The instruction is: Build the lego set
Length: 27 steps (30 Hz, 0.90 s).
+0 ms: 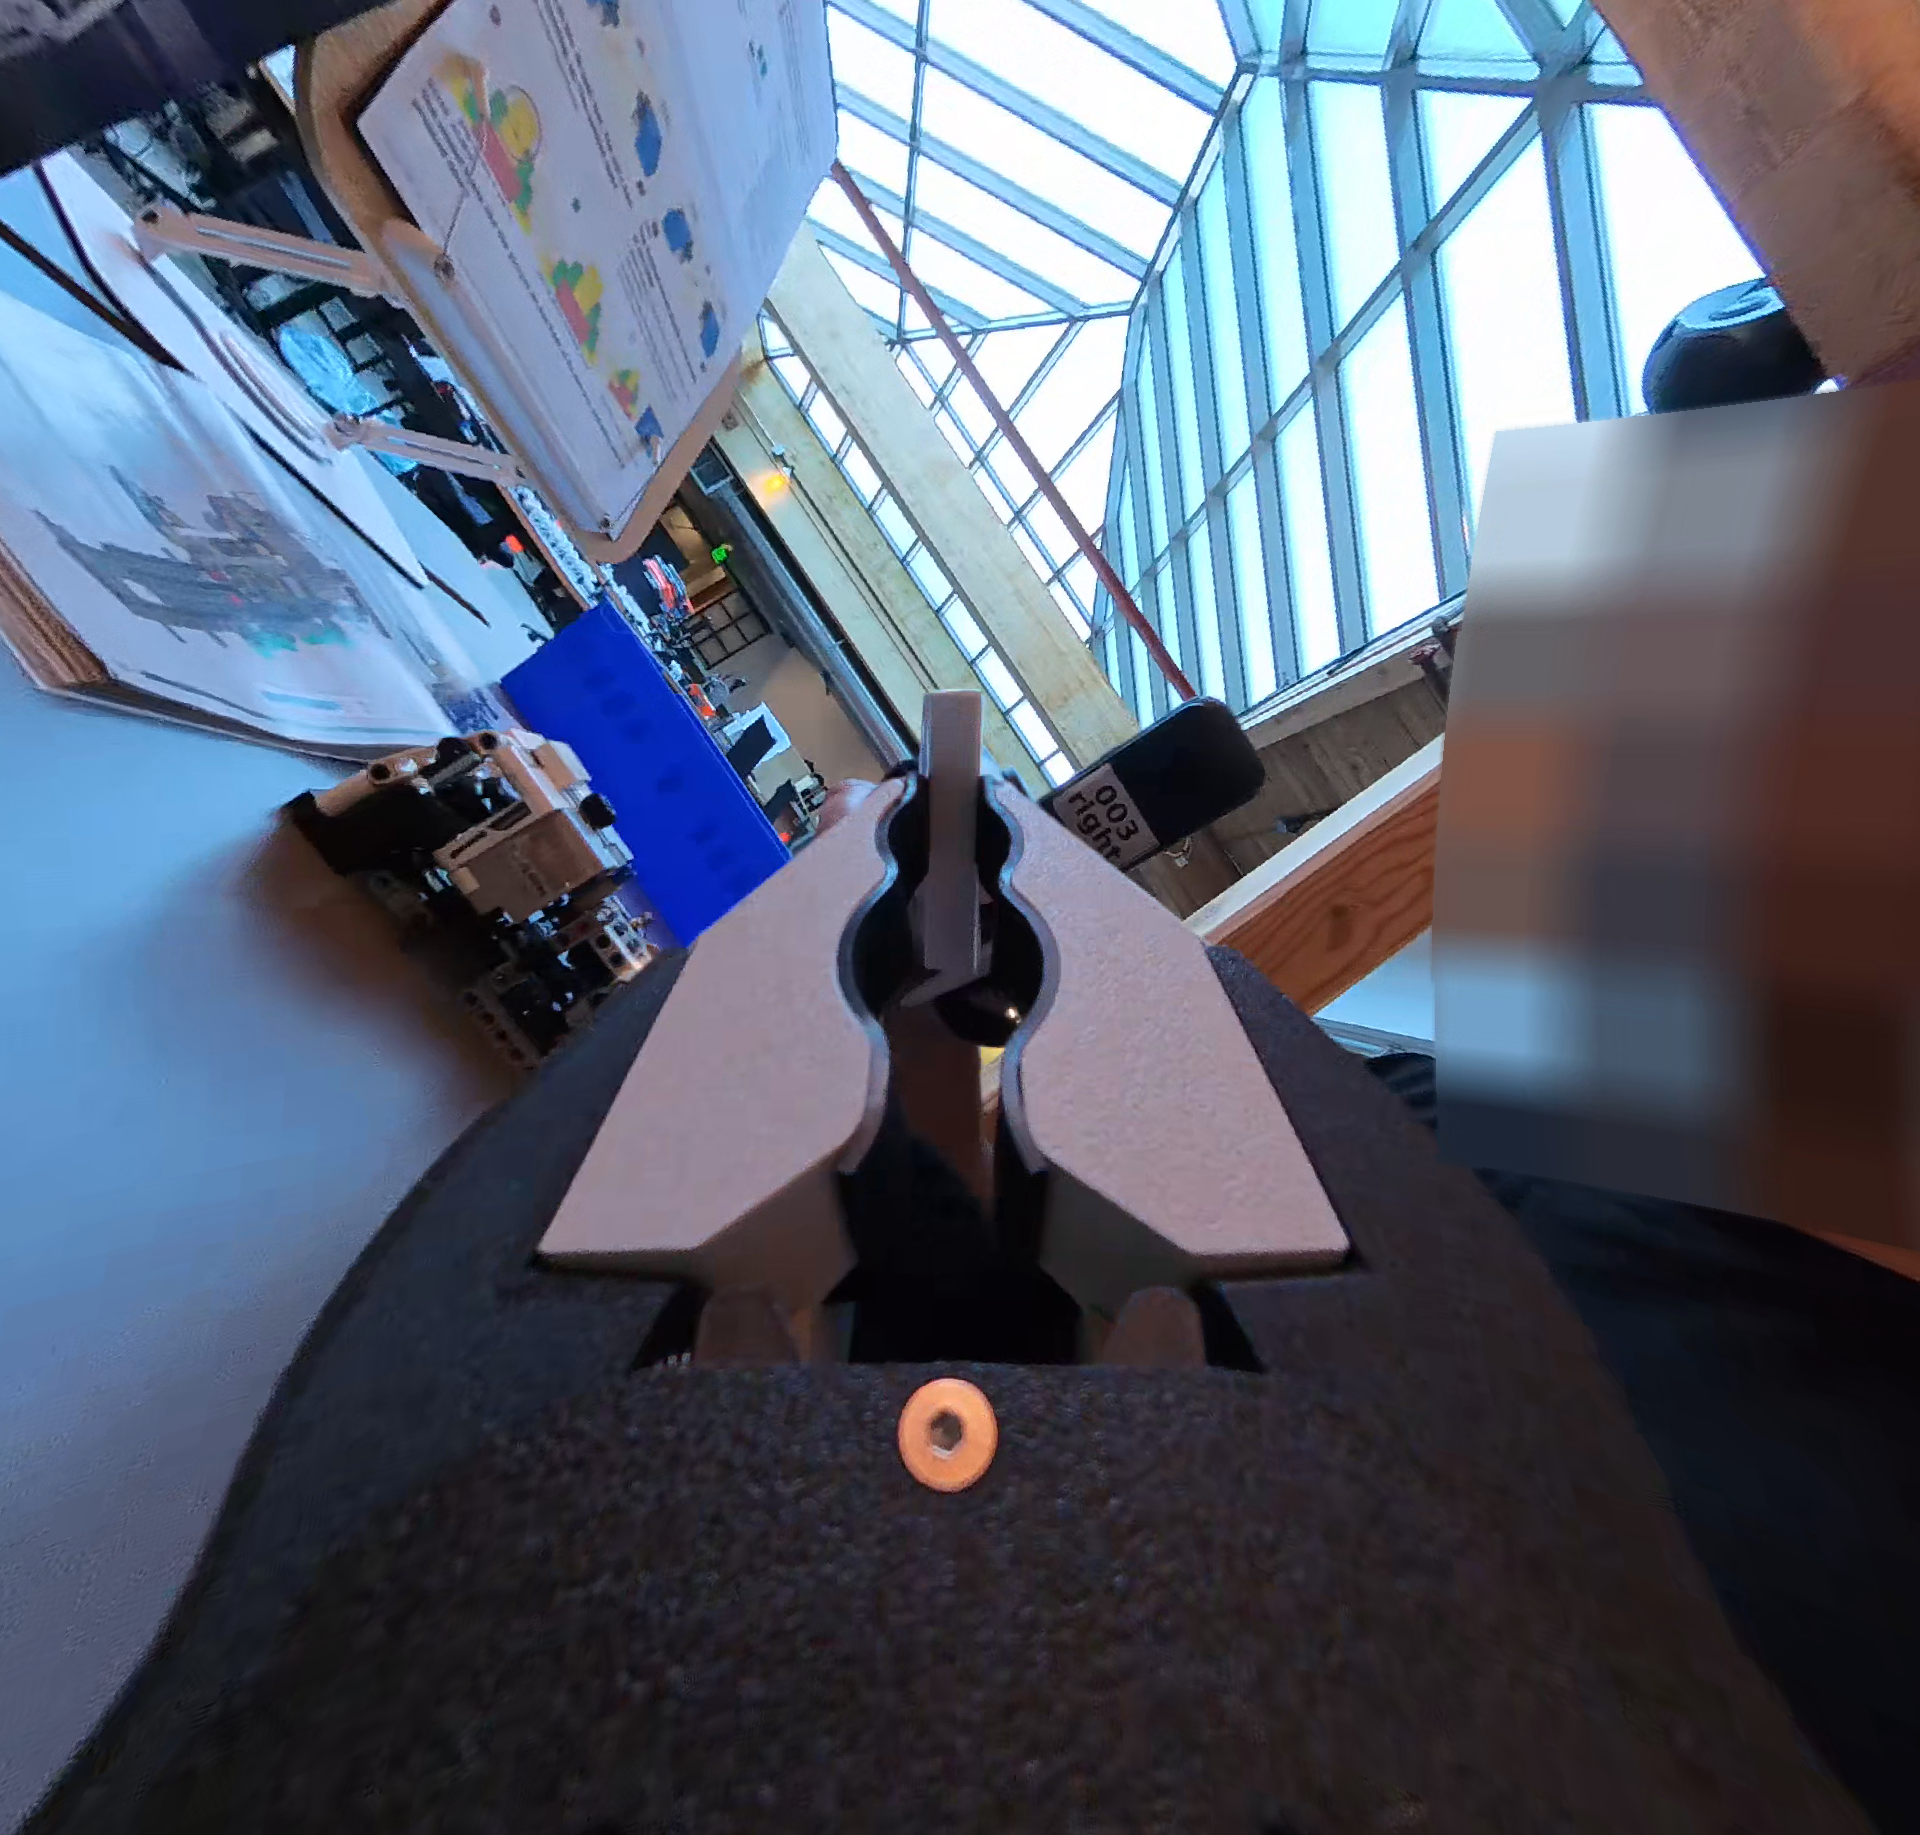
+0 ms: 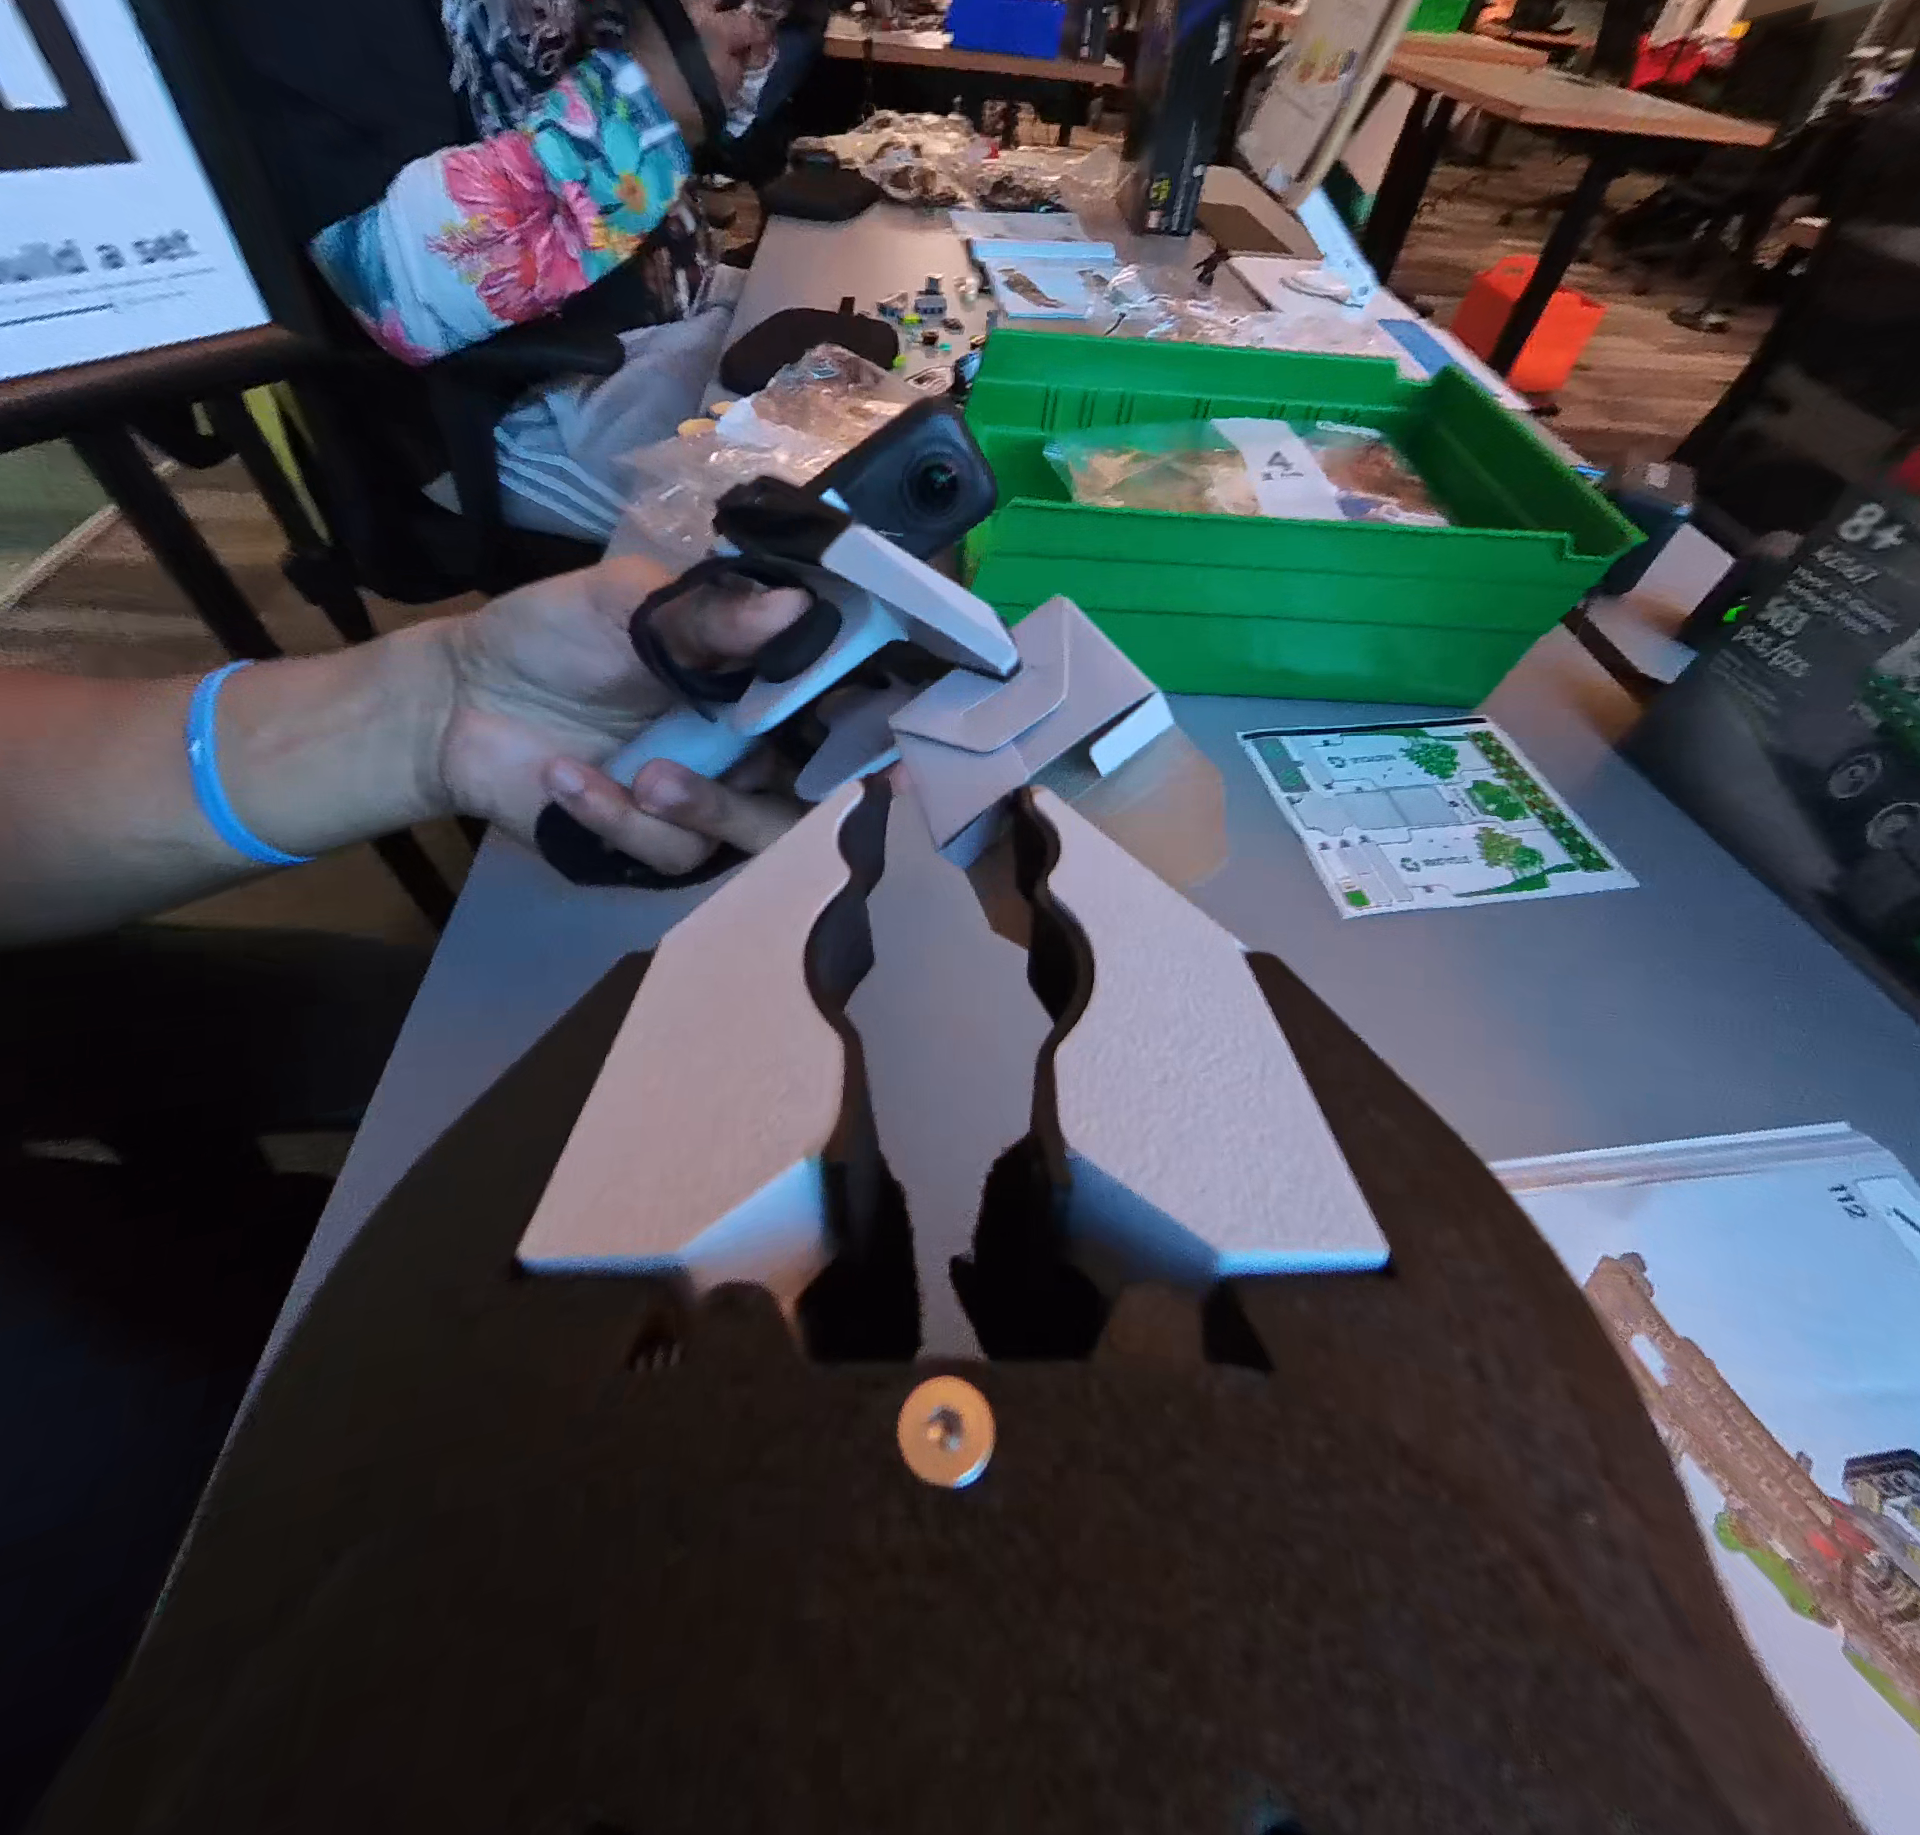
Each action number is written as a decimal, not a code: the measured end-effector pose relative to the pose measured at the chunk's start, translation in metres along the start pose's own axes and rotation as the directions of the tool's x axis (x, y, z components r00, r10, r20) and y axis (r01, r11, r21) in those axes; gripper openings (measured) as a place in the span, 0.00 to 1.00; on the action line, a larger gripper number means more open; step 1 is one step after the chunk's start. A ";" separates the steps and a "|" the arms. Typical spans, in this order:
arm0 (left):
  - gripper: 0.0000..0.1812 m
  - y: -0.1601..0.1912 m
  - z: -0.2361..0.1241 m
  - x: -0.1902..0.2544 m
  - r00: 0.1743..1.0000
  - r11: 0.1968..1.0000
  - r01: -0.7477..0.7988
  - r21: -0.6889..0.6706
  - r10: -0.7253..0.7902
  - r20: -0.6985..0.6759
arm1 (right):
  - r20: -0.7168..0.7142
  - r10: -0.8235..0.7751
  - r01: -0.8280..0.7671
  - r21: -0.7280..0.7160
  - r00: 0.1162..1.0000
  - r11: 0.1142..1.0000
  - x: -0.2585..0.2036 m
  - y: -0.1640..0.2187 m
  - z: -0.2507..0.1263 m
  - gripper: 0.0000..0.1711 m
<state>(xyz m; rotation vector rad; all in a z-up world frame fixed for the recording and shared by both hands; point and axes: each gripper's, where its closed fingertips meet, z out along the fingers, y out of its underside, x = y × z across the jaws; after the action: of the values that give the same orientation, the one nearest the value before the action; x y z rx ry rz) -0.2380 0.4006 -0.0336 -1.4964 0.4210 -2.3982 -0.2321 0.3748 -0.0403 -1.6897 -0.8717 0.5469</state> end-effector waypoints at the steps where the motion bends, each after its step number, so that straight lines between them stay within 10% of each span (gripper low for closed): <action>1: 0.03 -0.002 -0.002 0.001 1.000 1.000 -0.007 0.005 0.007 -0.006 | -0.025 0.012 -0.012 0.001 1.000 1.000 0.003 -0.002 0.003 0.09; 13: 0.18 -0.002 -0.015 -0.024 0.874 0.909 -0.365 -0.200 0.409 0.263 | -0.173 0.006 -0.029 -0.132 0.985 0.991 0.036 0.018 0.020 0.01; 22: 0.05 -0.001 -0.017 -0.028 0.809 0.849 -0.441 -0.291 0.516 0.282 | -0.125 0.023 -0.040 -0.131 0.992 0.991 0.038 0.019 0.015 0.01; 27: 0.25 -0.015 -0.031 -0.045 0.572 0.702 -0.549 -0.454 0.712 0.409 | -0.163 0.180 -0.205 -0.153 0.970 0.967 0.053 0.029 0.009 0.00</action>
<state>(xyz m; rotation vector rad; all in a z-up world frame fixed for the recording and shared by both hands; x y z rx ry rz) -0.2479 0.4344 -0.0780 -1.6822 0.9883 -1.2823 -0.1984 0.4178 -0.0670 -1.9578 -0.6645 0.4809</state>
